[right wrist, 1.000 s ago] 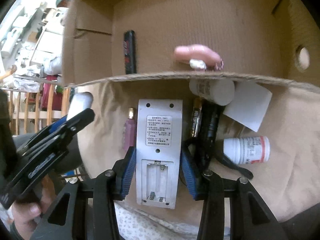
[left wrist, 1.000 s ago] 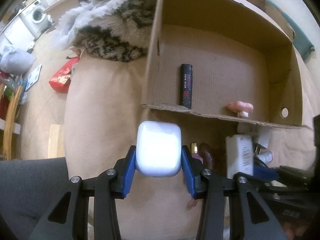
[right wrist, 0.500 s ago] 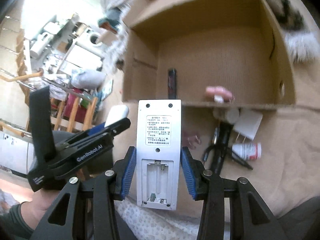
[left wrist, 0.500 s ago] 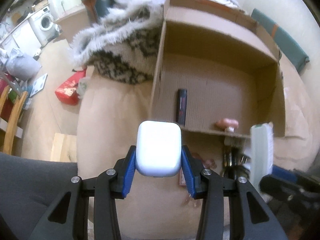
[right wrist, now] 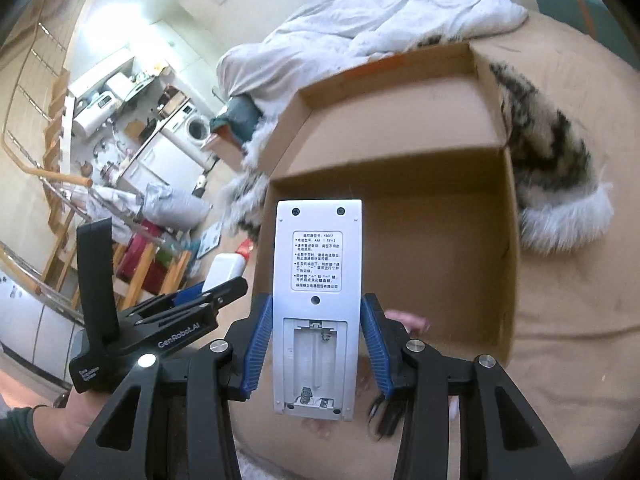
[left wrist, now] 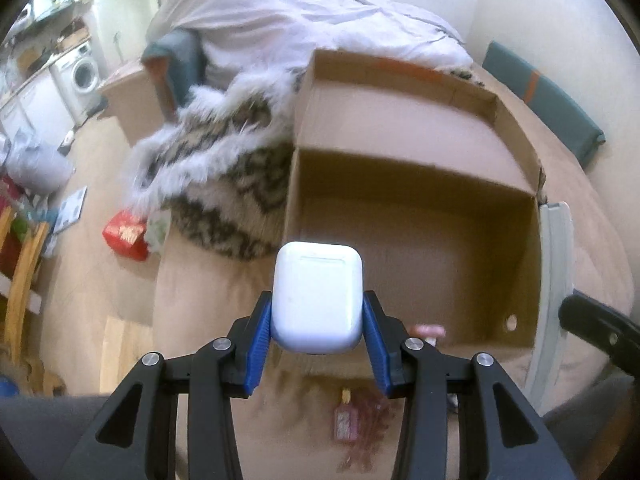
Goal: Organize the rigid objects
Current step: 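Place the earbud case and remote upright in the box and open both tools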
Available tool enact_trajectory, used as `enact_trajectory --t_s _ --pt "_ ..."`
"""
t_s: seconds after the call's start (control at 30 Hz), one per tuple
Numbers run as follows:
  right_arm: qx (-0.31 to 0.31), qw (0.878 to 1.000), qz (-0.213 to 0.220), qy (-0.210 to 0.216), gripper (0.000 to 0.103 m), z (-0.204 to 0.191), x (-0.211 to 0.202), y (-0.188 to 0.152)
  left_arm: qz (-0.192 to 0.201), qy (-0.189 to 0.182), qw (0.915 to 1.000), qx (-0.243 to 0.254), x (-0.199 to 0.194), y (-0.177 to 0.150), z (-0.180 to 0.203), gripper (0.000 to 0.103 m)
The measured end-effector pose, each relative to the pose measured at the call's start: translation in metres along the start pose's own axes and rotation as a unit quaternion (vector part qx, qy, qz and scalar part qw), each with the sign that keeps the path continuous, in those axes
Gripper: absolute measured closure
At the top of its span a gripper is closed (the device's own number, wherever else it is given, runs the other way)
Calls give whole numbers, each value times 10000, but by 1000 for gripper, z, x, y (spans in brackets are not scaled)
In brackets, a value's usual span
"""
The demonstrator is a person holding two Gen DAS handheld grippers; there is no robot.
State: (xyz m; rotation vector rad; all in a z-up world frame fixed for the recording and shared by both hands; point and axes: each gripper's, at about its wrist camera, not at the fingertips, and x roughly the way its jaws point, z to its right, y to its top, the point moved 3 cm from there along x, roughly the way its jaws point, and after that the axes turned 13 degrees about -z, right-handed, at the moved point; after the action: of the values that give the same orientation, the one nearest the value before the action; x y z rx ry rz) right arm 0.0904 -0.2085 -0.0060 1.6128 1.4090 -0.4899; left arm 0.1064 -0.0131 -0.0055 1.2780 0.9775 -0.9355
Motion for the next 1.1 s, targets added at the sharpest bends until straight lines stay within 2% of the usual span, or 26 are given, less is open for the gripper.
enact_trajectory --t_s 0.1,0.23,0.3,0.37,0.57,0.8,1.1 --pt "26 9999 68 -93 56 7 -2 14 48 -18 9999 143 1 14 9 64" --pt "125 9997 14 -224 56 16 7 32 -83 -163 9995 242 13 27 17 64" --pt "198 9990 -111 -395 56 22 18 41 -179 -166 9991 350 24 32 22 64" --pt "340 9983 -259 -384 56 31 32 47 -239 -114 9989 380 35 34 25 64" --pt "465 9953 -586 -608 56 48 66 50 -462 -86 9978 472 67 36 31 64" --pt "521 9875 -904 -1185 56 66 97 43 -624 -209 9969 433 92 30 31 64" --pt "212 9806 -1094 -1615 56 57 114 39 -766 -168 9956 519 106 22 35 64"
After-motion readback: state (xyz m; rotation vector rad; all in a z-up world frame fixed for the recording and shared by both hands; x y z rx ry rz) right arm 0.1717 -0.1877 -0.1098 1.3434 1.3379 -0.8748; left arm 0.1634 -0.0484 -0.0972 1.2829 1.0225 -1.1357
